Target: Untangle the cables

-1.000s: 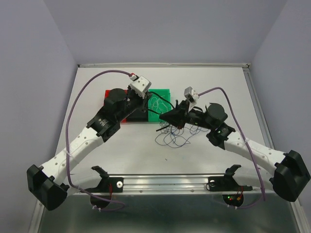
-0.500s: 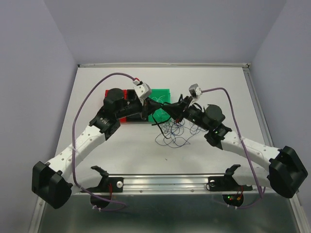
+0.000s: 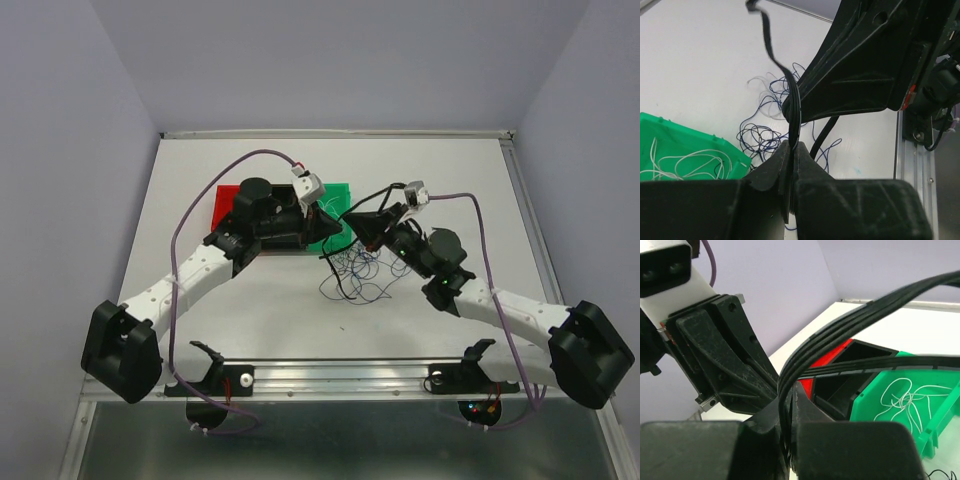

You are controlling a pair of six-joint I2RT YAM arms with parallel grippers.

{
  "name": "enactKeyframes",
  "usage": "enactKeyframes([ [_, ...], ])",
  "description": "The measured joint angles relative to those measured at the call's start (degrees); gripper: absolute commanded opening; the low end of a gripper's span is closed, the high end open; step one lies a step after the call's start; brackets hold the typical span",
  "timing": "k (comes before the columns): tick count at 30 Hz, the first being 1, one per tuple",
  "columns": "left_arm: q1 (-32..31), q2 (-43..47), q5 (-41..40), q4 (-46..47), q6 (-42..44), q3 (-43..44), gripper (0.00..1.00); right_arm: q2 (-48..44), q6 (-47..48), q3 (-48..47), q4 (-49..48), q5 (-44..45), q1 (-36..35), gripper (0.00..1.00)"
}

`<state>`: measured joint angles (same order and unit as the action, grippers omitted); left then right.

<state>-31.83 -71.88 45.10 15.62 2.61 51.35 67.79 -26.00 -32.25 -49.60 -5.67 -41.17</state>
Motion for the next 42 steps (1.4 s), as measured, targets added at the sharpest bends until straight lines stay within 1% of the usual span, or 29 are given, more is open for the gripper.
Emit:
enactKeyframes([
  [4,0.0,-0.3,0.0,0.2,-1.0,0.0,0.12,-1.2,0.0,1.9,-2.5,1.5,0.0,0.01],
  [6,0.0,-0.3,1.0,0.5,-1.3,0.0,0.21,-1.8,0.0,2.4,-3.3,2.1,0.0,0.01],
  [12,0.0,-0.3,4.5,0.9,-1.7,0.0,0.27,-1.6,-0.3,2.4,-7.2,2.2,0.0,0.01],
  [13,0.0,-0.3,4.8,0.9,-1.7,0.0,0.29,-0.9,-0.5,2.4,-8.0,2.1,0.0,0.01],
  [17,0.0,-0.8,6.0,0.9,-1.6,0.0,0.32,1.7,-1.1,2.4,-9.6,0.6,0.0,0.01],
  [22,-0.3,-1.8,6.3,0.9,-1.6,0.0,0.34,4.3,-2.5,2.4,-11.6,-1.4,0.0,0.01],
  [30,-0.7,-4.0,6.3,0.9,-1.6,0.0,0.41,7.3,-5.0,2.4,-16.8,-3.8,0.0,0.01],
  [39,-1.8,-4.6,6.2,0.9,-1.0,0.0,0.41,9.4,-7.1,2.4,-20.2,-5.3,0.1,0.01],
  [42,-2.1,-4.6,6.2,0.9,-0.9,0.0,0.35,9.6,-7.4,2.4,-20.9,-5.3,0.1,0.01],
])
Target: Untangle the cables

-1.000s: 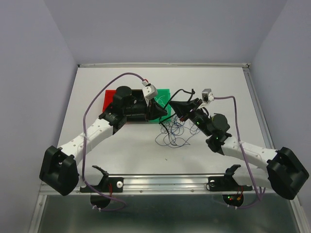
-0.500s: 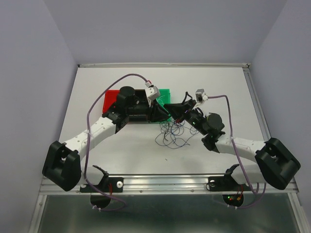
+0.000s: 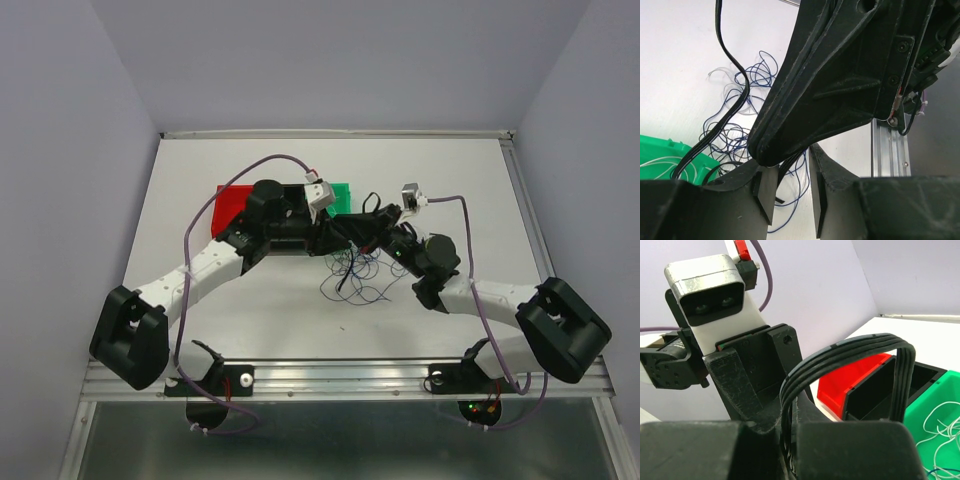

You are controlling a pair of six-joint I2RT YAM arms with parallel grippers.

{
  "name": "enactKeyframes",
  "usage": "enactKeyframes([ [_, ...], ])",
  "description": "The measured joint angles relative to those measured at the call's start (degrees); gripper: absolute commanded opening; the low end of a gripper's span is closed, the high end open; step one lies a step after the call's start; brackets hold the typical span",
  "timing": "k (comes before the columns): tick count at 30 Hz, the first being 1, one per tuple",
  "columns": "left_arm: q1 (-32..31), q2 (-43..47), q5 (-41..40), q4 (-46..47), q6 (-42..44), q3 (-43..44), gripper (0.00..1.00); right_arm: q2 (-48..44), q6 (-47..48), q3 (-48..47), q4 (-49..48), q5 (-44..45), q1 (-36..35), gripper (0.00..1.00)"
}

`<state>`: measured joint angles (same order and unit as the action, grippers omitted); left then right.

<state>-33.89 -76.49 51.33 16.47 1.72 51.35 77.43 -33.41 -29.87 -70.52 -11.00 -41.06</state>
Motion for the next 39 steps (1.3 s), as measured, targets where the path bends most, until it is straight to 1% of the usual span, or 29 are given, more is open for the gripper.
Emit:
enactKeyframes([
  [1,-0.1,0.0,-0.1,0.0,0.0,0.0,0.31,0.0,-0.1,0.0,-0.3,0.0,0.0,0.01],
  [2,-0.2,0.0,-0.2,0.0,0.2,0.0,0.31,0.0,-0.1,0.0,-0.6,0.0,0.0,0.01],
  [4,-0.5,0.0,-0.3,0.0,0.5,0.0,0.23,0.0,-0.4,0.0,-0.7,-0.1,0.1,0.01],
  [6,-0.7,0.0,-0.3,-0.1,0.7,0.0,0.09,0.2,-0.8,0.0,-1.0,-0.2,0.1,0.01],
  [7,-0.8,0.0,-0.3,-0.2,0.9,0.0,0.00,0.3,-0.9,0.0,-1.1,-0.2,0.1,0.01],
  [8,-0.9,0.0,-0.4,-0.4,0.9,0.0,0.00,0.5,-0.9,-0.1,-1.2,-0.2,0.1,0.07],
  [10,-0.9,0.0,-0.7,-0.6,1.0,0.0,0.00,0.7,-1.4,-0.1,-1.5,-0.2,0.1,0.45],
  [11,-0.9,0.0,-0.9,-0.7,1.0,0.0,0.00,0.7,-1.0,-0.1,-1.6,-0.2,0.1,0.52],
  [13,-0.9,0.2,-2.0,-1.0,1.0,0.0,0.00,0.6,-1.3,-0.1,-1.8,0.1,0.1,0.62],
  [14,-0.8,0.9,-4.1,-1.3,0.9,0.0,0.00,0.5,-1.3,-0.1,-1.9,0.5,0.1,0.68],
  [15,-0.5,1.5,-5.2,-1.4,0.7,0.0,0.00,0.3,-1.3,-0.1,-1.9,0.8,0.2,0.69],
  [16,0.1,2.7,-7.0,-1.6,0.5,0.0,0.00,-0.2,-1.2,0.0,-1.8,1.6,0.2,0.73],
  [18,1.8,5.0,-9.7,-1.8,0.0,0.0,0.00,-1.1,-1.2,0.0,-1.9,2.3,0.2,0.74],
  [22,7.6,12.5,-16.4,-2.1,-0.8,0.0,0.00,-3.4,-1.0,0.1,-2.1,3.1,0.2,0.75],
  [26,8.9,18.9,-21.3,-4.0,-0.7,0.5,0.00,-3.7,-0.9,0.3,-2.4,3.7,0.2,0.75],
  [29,8.9,21.0,-25.9,-8.3,0.3,4.5,0.00,-3.6,-0.8,0.4,-2.4,4.0,0.2,0.75],
  [35,10.9,23.2,-35.9,-13.1,3.0,12.8,0.00,-2.7,-0.8,0.4,-2.3,4.0,0.2,0.75],
  [39,11.1,23.4,-40.2,-16.0,5.4,19.9,0.00,-2.4,-0.6,0.4,-2.3,4.0,0.2,0.75],
])
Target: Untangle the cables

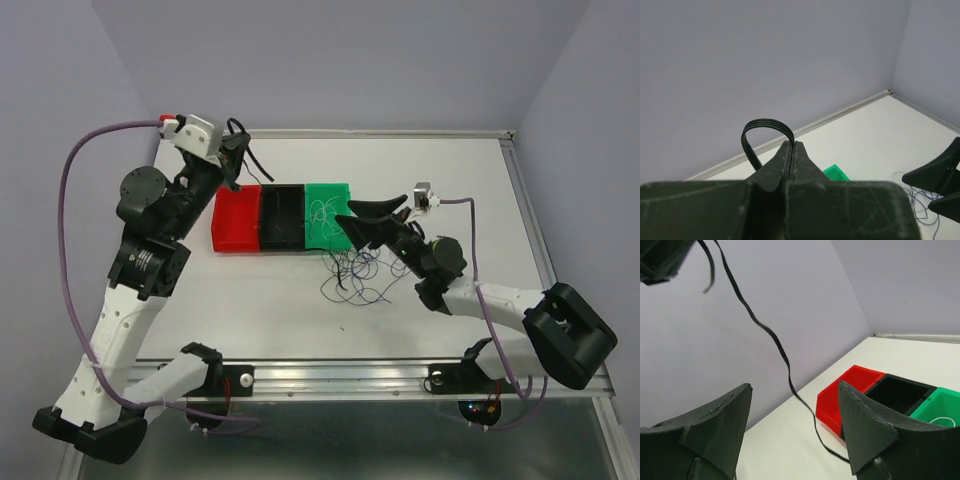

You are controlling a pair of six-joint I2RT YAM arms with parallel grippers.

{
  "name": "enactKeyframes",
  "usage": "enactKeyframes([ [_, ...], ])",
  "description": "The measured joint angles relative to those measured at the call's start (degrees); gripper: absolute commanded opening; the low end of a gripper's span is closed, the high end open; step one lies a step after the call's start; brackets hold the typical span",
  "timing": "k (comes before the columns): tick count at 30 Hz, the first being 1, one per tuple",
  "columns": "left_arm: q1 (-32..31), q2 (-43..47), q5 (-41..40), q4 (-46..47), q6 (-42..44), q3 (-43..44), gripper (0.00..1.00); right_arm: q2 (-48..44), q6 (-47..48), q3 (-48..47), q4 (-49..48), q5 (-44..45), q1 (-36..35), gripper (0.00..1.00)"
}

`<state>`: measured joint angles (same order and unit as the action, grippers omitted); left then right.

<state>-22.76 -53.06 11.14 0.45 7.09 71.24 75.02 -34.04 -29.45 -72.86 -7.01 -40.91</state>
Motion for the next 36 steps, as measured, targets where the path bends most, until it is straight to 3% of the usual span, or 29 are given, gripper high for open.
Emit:
enactKeyframes([
  [3,0.0,0.0,-2.7,-1.5,1.7,5.7,0.00,0.1,0.4,0.0,0.1,0.0,0.0,0.81],
  [9,0.0,-0.9,-9.6,-2.8,6.0,14.2,0.00,1.1,1.0,-0.1,1.1,-0.6,0.0,0.81],
  [21,0.1,-8.3,-20.5,1.0,14.5,21.9,0.00,3.3,1.3,-1.2,3.5,-2.5,0.0,0.82],
  [36,5.9,-19.3,-22.1,0.6,16.3,31.0,0.00,3.3,2.3,-1.3,4.1,-2.5,0.0,0.82],
])
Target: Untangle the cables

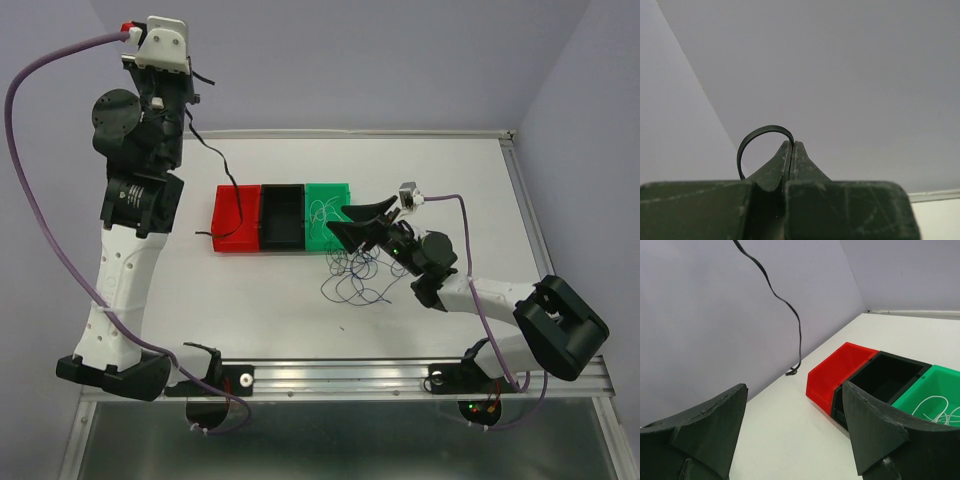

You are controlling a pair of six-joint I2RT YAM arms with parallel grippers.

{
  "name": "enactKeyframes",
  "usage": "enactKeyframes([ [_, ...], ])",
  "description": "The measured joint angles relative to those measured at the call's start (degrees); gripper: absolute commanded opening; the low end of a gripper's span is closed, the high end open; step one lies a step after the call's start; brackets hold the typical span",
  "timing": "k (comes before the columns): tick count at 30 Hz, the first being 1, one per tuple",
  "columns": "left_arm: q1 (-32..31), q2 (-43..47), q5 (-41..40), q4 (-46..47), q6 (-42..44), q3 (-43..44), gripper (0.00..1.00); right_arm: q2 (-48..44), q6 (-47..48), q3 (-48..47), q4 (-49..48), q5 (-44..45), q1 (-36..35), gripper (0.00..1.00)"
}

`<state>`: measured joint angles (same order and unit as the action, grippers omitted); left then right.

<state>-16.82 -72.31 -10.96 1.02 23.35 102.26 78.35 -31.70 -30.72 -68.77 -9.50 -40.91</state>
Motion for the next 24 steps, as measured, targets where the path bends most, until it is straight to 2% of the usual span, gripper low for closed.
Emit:
enactKeyframes([
  [5,0.5,-0.8,0.9,0.8,-0.5,0.8,0.00,0.0,0.0,0.0,0.3,0.0,0.0,0.82],
  [10,1.4,-7.9,1.1,0.5,-0.7,7.0,0.00,0.0,0.2,0.0,0.7,0.0,0.0,0.82],
  [13,2.8,-10.3,1.4,0.0,-1.2,7.5,0.00,0.0,0.2,0.0,0.8,0.0,0.0,0.82],
  [17,5.3,-11.0,2.7,0.3,-2.2,5.3,0.00,-0.6,0.3,0.0,1.2,0.0,0.0,0.82],
  [24,8.2,-8.2,7.1,2.6,-4.4,-4.9,0.00,-2.4,0.6,0.0,1.2,0.2,0.0,0.82],
])
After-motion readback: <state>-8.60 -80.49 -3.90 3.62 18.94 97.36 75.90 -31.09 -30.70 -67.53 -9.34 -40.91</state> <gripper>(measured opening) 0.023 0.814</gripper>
